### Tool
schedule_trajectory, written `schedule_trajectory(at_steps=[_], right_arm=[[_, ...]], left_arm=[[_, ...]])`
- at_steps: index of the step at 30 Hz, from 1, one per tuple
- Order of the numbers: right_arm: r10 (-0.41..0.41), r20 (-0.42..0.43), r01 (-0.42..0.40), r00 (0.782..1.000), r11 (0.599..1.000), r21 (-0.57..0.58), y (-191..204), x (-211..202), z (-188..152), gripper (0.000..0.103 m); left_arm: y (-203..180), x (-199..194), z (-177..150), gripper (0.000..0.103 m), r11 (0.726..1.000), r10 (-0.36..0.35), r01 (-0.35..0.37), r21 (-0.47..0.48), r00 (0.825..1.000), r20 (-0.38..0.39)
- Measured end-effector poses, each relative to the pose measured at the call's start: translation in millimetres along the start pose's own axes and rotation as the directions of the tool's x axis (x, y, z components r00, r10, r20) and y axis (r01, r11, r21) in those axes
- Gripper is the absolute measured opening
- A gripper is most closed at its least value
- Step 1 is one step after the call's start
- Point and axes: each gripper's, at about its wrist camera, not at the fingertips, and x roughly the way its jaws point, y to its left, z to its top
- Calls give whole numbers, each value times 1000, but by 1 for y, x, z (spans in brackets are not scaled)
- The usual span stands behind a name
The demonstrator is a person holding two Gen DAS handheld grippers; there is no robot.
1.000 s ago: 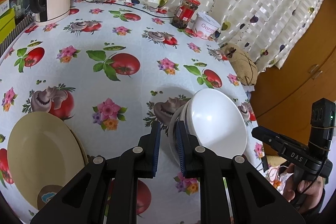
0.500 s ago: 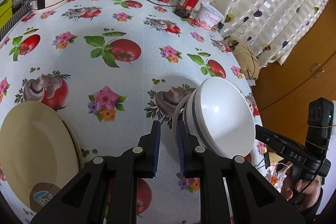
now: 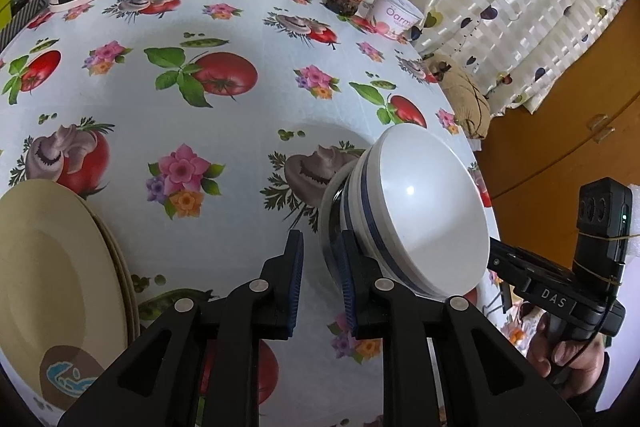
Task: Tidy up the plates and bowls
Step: 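Lift the steel bowl with its nested white bowls using both grippers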
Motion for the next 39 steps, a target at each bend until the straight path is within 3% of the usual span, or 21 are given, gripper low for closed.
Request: schedule_trajectory(at_steps=[7, 23, 39], right_arm=[[15, -19, -15, 1000, 1000, -3, 1, 8, -1, 21], [50, -35, -50, 998, 999, -5, 3, 19, -1, 15], [62, -34, -62, 997, 998, -1, 4, 21, -2, 14]], left_arm=[[3, 6, -2, 19, 1000, -14, 14, -8, 1000, -28], [3, 16, -3, 17, 999, -35, 34, -13, 998, -50], [0, 23, -7, 15, 998, -68, 67, -9, 995, -75]])
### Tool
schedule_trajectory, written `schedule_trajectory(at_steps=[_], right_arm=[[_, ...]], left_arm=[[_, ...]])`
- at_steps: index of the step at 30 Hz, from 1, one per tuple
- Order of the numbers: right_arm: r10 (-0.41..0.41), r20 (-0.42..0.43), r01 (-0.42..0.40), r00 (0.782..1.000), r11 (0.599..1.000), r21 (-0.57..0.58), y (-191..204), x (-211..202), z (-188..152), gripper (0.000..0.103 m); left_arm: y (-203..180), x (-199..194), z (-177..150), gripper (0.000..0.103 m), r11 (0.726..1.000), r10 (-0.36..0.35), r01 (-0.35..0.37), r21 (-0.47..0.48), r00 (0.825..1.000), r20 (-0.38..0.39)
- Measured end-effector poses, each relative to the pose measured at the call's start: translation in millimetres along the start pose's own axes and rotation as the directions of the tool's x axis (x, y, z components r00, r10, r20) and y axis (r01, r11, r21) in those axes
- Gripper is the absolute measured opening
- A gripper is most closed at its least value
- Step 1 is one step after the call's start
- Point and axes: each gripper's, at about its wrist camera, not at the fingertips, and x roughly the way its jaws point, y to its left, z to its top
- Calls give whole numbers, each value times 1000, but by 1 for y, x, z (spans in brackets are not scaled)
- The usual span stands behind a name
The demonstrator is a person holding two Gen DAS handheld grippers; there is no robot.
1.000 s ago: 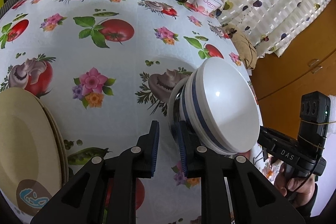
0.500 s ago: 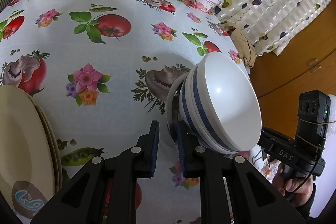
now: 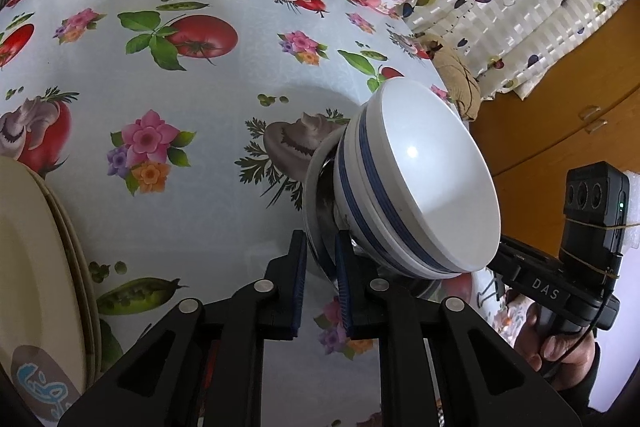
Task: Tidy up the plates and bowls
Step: 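Lift the steel bowl with its nested white bowls using both grippers, then carry the bowl stack with both grippers toward the beige plate stack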
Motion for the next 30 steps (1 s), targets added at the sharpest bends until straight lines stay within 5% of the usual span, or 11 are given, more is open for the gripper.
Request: schedule_trajectory(at_steps=[30], right_arm=[[-2, 27, 2, 1000, 1000, -29, 3, -2, -3, 13]], left_arm=[[-7, -5, -5, 14, 997, 47, -50, 67, 998, 46]])
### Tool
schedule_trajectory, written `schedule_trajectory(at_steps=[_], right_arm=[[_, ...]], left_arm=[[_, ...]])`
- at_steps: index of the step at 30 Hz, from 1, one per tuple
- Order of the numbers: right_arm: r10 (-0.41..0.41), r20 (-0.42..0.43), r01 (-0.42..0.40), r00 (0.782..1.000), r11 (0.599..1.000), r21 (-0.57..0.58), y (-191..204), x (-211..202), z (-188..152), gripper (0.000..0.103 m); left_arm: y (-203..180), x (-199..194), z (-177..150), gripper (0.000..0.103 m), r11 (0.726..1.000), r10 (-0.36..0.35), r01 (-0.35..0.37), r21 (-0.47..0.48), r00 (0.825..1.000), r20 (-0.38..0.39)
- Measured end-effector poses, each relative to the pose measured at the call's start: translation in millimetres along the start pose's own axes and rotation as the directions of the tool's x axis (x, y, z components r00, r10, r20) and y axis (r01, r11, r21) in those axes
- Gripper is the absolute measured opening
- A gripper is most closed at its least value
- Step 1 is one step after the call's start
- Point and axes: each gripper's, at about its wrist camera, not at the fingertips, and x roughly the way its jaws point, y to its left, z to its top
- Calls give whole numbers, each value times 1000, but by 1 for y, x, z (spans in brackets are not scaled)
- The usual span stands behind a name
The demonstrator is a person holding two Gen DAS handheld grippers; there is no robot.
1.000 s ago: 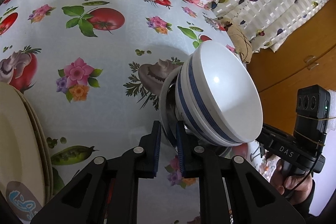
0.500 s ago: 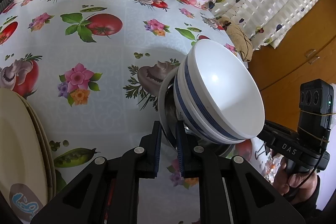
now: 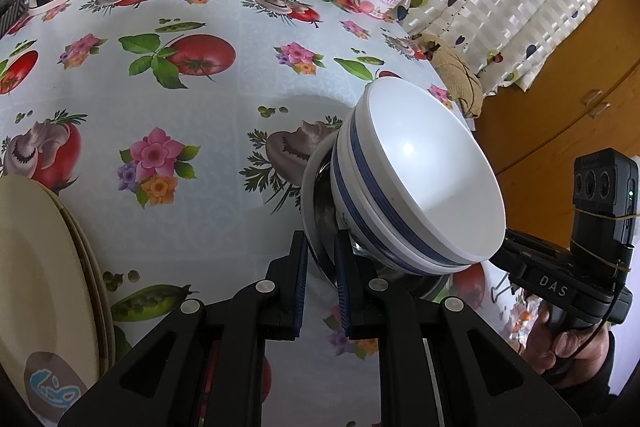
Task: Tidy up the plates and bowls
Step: 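Carry the bowl stack with both grippers toward the beige plate stack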
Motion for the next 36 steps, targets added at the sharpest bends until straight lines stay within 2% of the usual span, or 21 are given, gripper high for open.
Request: schedule_trajectory(at_steps=[18, 36], right_arm=[[8, 27, -7, 1000, 999, -35, 11, -3, 7, 13], [45, 41, -40, 998, 990, -132, 57, -4, 20, 13]], left_arm=[[4, -19, 4, 14, 1000, 15, -15, -6, 999, 41], [31, -64, -2, 14, 996, 69, -62, -58, 990, 121]])
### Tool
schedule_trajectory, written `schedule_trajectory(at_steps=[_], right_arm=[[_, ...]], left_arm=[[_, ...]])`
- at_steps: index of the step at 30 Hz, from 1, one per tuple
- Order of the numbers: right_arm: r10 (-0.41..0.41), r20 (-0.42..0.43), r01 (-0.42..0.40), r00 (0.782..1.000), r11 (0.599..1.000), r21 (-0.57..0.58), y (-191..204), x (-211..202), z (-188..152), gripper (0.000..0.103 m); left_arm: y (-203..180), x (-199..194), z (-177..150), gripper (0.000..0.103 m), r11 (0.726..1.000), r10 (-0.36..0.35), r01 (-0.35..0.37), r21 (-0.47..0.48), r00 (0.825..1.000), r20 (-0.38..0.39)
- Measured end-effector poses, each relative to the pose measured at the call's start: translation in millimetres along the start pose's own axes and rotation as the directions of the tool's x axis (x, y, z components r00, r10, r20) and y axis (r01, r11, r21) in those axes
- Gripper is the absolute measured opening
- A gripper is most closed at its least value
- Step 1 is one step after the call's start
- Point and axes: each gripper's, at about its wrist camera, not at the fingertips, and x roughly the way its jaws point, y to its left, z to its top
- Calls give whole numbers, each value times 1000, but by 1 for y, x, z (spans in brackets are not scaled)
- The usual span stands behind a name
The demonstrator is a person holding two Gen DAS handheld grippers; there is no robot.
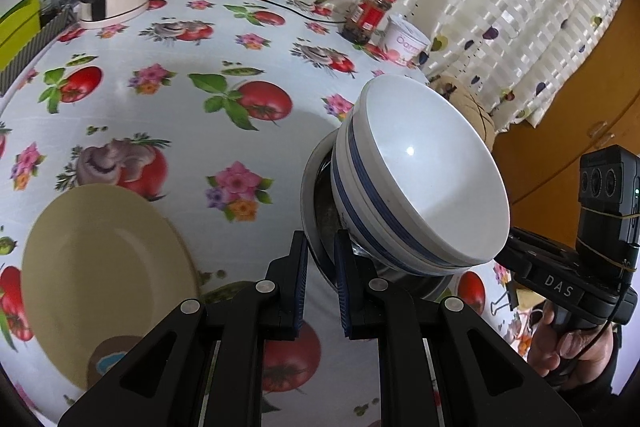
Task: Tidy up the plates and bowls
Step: 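Carry the bowl stack with both grippers toward the beige plate stack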
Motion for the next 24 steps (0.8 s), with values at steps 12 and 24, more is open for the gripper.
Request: schedule_trajectory(at_steps=[12, 24], right_arm=[[41, -16, -42, 999, 996, -73, 42, 12, 7, 13], [79, -46, -84, 996, 989, -125, 76, 26, 10, 13]], left_arm=[[31, -30, -9, 14, 997, 50, -47, -61, 998, 44], [57, -52, -16, 14, 990, 95, -87, -113, 993, 70]])
